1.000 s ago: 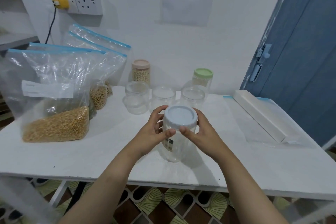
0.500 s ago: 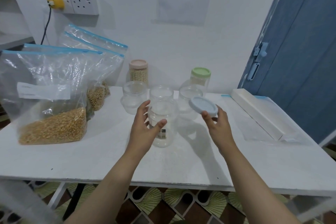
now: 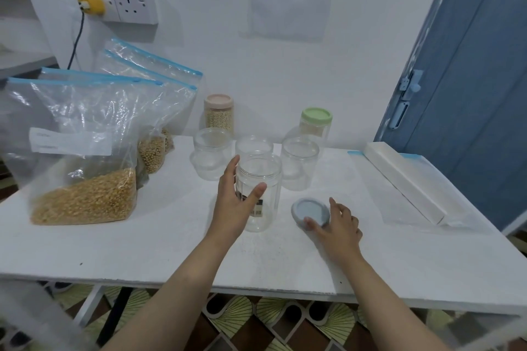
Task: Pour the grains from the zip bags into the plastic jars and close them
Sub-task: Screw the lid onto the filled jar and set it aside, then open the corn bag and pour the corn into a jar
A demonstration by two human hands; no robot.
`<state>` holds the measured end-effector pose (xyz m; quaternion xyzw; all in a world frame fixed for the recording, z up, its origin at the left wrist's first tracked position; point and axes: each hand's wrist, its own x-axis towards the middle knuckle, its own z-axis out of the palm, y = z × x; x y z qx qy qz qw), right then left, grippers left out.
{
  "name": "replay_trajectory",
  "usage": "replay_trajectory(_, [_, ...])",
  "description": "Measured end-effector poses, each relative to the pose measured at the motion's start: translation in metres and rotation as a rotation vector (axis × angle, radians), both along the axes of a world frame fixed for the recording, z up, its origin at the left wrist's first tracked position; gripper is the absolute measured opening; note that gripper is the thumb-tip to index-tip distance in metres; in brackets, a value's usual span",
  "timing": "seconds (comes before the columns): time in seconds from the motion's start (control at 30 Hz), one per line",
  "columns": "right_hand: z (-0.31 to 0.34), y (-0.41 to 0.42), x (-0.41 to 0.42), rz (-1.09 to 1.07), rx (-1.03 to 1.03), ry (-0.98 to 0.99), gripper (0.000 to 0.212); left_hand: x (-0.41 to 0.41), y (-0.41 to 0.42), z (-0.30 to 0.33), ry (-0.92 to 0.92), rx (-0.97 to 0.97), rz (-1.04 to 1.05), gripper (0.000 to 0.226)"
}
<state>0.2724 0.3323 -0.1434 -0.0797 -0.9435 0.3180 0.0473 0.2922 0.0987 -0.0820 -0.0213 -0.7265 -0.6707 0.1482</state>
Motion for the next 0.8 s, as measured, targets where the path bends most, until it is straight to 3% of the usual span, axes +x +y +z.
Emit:
replay_trajectory(0.13, [0.034,-0.020,0.018,0.031,-0.325,0.418,0.038,0.006,-0.001,0.018,0.027,0.046,0.077,0.076])
replay_trajectory(0.27, [0.088,-0.062,0.030,0.128,-0.424,0.591,0.023,0.013,-0.024,0.057,0.187,0.067,0.238,0.055])
replay_trajectory(0.37, [0.125,-0.104,0.029,0.205,-0.458,0.640,0.023,0.015,-0.061,0.075,0.314,0.025,0.405,0.042])
replay_trajectory(0.57, [0.150,-0.210,0.018,0.387,-0.543,0.575,0.026,0.013,-0.174,0.073,0.381,-0.139,0.691,0.042])
replay_trajectory(0.8, [0.132,-0.348,0.009,0.536,-0.625,0.144,0.046,0.004,-0.294,0.044,0.116,-0.225,0.797,0.056])
